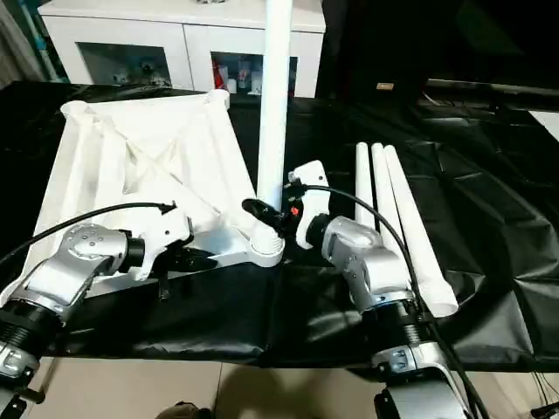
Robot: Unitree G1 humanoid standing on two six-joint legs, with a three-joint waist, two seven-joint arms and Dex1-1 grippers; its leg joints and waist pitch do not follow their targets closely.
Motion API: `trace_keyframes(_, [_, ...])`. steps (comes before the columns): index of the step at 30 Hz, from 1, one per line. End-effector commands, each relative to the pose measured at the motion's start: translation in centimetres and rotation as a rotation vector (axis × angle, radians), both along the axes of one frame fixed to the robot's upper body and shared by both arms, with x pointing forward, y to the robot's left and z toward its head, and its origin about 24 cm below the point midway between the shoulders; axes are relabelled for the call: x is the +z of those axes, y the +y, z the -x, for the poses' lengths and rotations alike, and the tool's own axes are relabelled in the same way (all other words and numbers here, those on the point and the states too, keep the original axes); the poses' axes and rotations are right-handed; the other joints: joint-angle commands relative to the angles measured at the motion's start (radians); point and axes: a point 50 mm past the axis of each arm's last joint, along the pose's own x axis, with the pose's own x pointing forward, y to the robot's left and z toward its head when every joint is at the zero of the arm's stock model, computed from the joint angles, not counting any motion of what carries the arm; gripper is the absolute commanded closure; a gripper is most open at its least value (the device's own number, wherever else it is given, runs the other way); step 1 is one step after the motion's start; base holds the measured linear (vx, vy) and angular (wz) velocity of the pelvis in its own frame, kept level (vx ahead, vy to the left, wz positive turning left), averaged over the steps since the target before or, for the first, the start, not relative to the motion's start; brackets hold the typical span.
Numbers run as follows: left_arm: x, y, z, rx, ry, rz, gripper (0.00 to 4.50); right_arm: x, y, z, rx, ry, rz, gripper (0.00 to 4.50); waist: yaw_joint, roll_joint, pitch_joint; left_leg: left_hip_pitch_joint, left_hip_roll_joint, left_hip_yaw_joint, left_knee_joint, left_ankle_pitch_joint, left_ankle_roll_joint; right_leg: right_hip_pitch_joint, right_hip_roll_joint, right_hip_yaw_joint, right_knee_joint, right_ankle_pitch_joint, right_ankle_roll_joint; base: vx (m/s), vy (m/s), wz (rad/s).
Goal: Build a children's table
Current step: Insert table leg to table base
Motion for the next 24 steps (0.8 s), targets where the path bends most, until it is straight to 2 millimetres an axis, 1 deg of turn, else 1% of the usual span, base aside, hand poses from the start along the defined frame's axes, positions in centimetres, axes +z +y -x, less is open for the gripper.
trace_keyframes(1, [0.8, -0.8, 0.0, -0.019, -0.037, 0.058, 4.5, -2.2, -1.0, 0.5, -0.058, 0.076, 0.02, 2.64, -0.005, 0.018, -0.066, 0.037, 0.056, -0.027, -0.085, -0.303, -0.035, 0.028, -0.068, 0.044, -0.083, -0.173, -0.216, 0.0, 0.0, 0.0])
trace_keyframes(2, [0.8, -0.8, -0.1, -0.017, -0.037, 0.059, 4.5, -2.4, -1.0, 0.6, -0.065, 0.079, 0.019, 2.64, -0.005, 0.022, -0.067, 0.038, 0.056, -0.027, -0.085, -0.306, -0.037, 0.028, -0.068, 0.044, -0.083, -0.163, -0.219, 0.0, 0.0, 0.0])
trace_keyframes(3, [0.9, -0.9, -0.1, -0.015, -0.037, 0.062, 4.5, -2.6, -1.1, 0.7, -0.072, 0.079, 0.018, 2.64, -0.006, 0.016, -0.066, 0.036, 0.055, -0.027, -0.085, -0.305, -0.036, 0.03, -0.068, 0.043, -0.082, -0.146, -0.224, 0.0, 0.0, 0.0])
trace_keyframes(4, [0.9, -0.9, -0.1, -0.015, -0.037, 0.062, 4.5, -2.6, -1.1, 0.7, -0.072, 0.079, 0.018, 2.64, -0.006, 0.016, -0.067, 0.036, 0.055, -0.027, -0.085, -0.308, -0.034, 0.03, -0.067, 0.043, -0.081, -0.145, -0.226, 0.0, 0.0, 0.0])
trace_keyframes(5, [0.9, -0.8, -0.2, -0.012, -0.038, 0.065, 4.5, -2.9, -1.2, 0.8, -0.081, 0.081, 0.013, 2.64, -0.003, 0.029, -0.069, 0.037, 0.055, -0.03, -0.085, -0.309, -0.037, 0.031, -0.069, 0.042, -0.079, -0.141, -0.229, 0.0, 0.0, 0.0])
trace_keyframes(6, [0.9, -0.8, -0.2, -0.008, -0.039, 0.066, 4.5, -3.1, -1.2, 1.0, -0.095, 0.082, 0.003, 2.64, -0.006, 0.029, -0.068, 0.038, 0.055, -0.028, -0.086, -0.327, -0.042, 0.028, -0.066, 0.042, -0.083, -0.138, -0.229, 0.0, 0.0, 0.0])
trace_keyframes(7, [0.9, -0.7, -0.3, -0.005, -0.039, 0.066, 4.5, -3.3, -1.2, 1.1, -0.102, 0.083, -0.003, 2.64, -0.005, 0.03, -0.07, 0.037, 0.055, -0.029, -0.087, -0.333, -0.044, 0.031, -0.066, 0.041, -0.082, -0.134, -0.233, 0.0, 0.0, 0.0])
trace_keyframes(9, [0.9, -0.7, -0.4, -0.003, -0.038, 0.064, 4.5, -3.7, -1.4, 1.4, -0.126, 0.083, -0.023, 2.64, -0.002, 0.041, -0.072, 0.038, 0.054, -0.031, -0.086, -0.337, -0.047, 0.032, -0.067, 0.041, -0.079, -0.126, -0.238, 0.0, 0.0, 0.0])
trace_keyframes(10, [0.9, -0.7, -0.4, -0.003, -0.038, 0.064, 4.5, -3.7, -1.4, 1.4, -0.126, 0.083, -0.023, 2.65, -0.003, 0.037, -0.071, 0.038, 0.055, -0.03, -0.086, -0.344, -0.046, 0.031, -0.068, 0.042, -0.082, -0.125, -0.238, 0.0, 0.0, 0.0])
trace_keyframes(11, [0.9, -0.7, -0.4, -0.003, -0.037, 0.063, 4.5, -3.8, -1.4, 1.5, -0.132, 0.082, -0.03, 2.65, -0.001, 0.045, -0.073, 0.038, 0.054, -0.031, -0.086, -0.346, -0.047, 0.033, -0.069, 0.041, -0.081, -0.124, -0.239, 0.0, 0.0, 0.0])
trace_keyframes(12, [0.9, -0.6, -0.4, -0.003, -0.036, 0.061, 4.5, -4.0, -1.5, 1.7, -0.146, 0.079, -0.044, 2.65, 0.0, 0.049, -0.075, 0.038, 0.054, -0.032, -0.085, -0.343, -0.046, 0.035, -0.069, 0.041, -0.079, -0.114, -0.242, 0.0, 0.0, 0.0])
trace_keyframes(13, [0.9, -0.6, -0.4, -0.004, -0.036, 0.061, 4.5, -4.1, -1.5, 1.7, -0.149, 0.079, -0.046, 2.65, -0.002, 0.047, -0.075, 0.036, 0.054, -0.031, -0.086, -0.336, -0.041, 0.035, -0.067, 0.04, -0.08, -0.097, -0.245, 0.0, 0.0, 0.0])
trace_keyframes(14, [1.0, -0.6, -0.5, -0.005, -0.035, 0.06, 4.5, -4.2, -1.6, 1.9, -0.154, 0.075, -0.046, 2.65, 0.0, 0.051, -0.076, 0.036, 0.054, -0.032, -0.085, -0.333, -0.041, 0.036, -0.067, 0.039, -0.078, -0.09, -0.247, 0.0, 0.0, 0.0])
trace_keyframes(15, [1.0, -0.6, -0.5, -0.005, -0.035, 0.058, 4.5, -4.3, -1.6, 1.9, -0.156, 0.073, -0.046, 2.65, -0.001, 0.05, -0.076, 0.036, 0.054, -0.031, -0.085, -0.331, -0.039, 0.035, -0.066, 0.039, -0.079, -0.086, -0.248, 0.0, 0.0, 0.0])
trace_keyframes(16, [1.0, -0.6, -0.5, -0.004, -0.036, 0.058, 4.5, -4.4, -1.6, 2.0, -0.16, 0.072, -0.051, 2.65, -0.001, 0.051, -0.076, 0.036, 0.054, -0.031, -0.085, -0.332, -0.037, 0.036, -0.066, 0.039, -0.079, -0.085, -0.25, 0.0, 0.0, 0.0])
trace_keyframes(17, [1.0, -0.6, -0.6, -0.003, -0.037, 0.057, 4.5, -4.5, -1.6, 2.1, -0.165, 0.07, -0.055, 2.65, -0.001, 0.057, -0.077, 0.035, 0.053, -0.031, -0.085, -0.333, -0.035, 0.036, -0.066, 0.038, -0.08, -0.083, -0.249, 0.0, 0.0, 0.0])
trace_keyframes(18, [1.1, -0.6, -0.7, -0.003, -0.039, 0.054, 4.5, -4.7, -1.6, 2.3, -0.171, 0.062, -0.056, 2.65, -0.001, 0.059, -0.077, 0.035, 0.054, -0.032, -0.086, -0.338, -0.034, 0.037, -0.066, 0.037, -0.081, -0.084, -0.248, 0.0, 0.0, 0.0])
trace_keyframes(19, [1.1, -0.6, -0.7, -0.003, -0.039, 0.054, 4.5, -4.7, -1.6, 2.3, -0.172, 0.061, -0.056, 2.65, -0.001, 0.064, -0.08, 0.037, 0.054, -0.032, -0.086, -0.341, -0.036, 0.037, -0.066, 0.037, -0.08, -0.079, -0.248, 0.0, 0.0, 0.0])
trace_keyframes(20, [1.1, -0.6, -0.8, -0.004, -0.041, 0.053, 4.5, -4.8, -1.5, 2.5, -0.175, 0.049, -0.051, 2.65, -0.002, 0.063, -0.08, 0.036, 0.054, -0.033, -0.086, -0.336, -0.034, 0.038, -0.066, 0.037, -0.079, -0.072, -0.25, 0.0, 0.0, 0.0])
trace_keyframes(21, [1.1, -0.6, -0.8, -0.004, -0.041, 0.053, 4.5, -4.8, -1.5, 2.5, -0.176, 0.043, -0.047, 2.65, -0.001, 0.072, -0.081, 0.036, 0.054, -0.032, -0.086, -0.337, -0.034, 0.037, -0.066, 0.036, -0.079, -0.065, -0.251, 0.0, 0.0, 0.0])
trace_keyframes(22, [1.1, -0.6, -0.8, -0.004, -0.041, 0.053, 4.5, -4.8, -1.5, 2.6, -0.176, 0.042, -0.047, 2.65, -0.001, 0.069, -0.081, 0.036, 0.053, -0.032, -0.085, -0.338, -0.032, 0.039, -0.067, 0.036, -0.079, -0.063, -0.253, 0.0, 0.0, 0.0])
trace_keyframes(24, [1.2, -0.6, -0.9, -0.004, -0.043, 0.052, 4.5, -4.9, -1.4, 2.8, -0.179, 0.025, -0.043, 2.65, 0.0, 0.078, -0.081, 0.035, 0.053, -0.034, -0.086, -0.345, -0.032, 0.039, -0.068, 0.036, -0.08, -0.076, -0.25, 0.0, 0.0, 0.0])
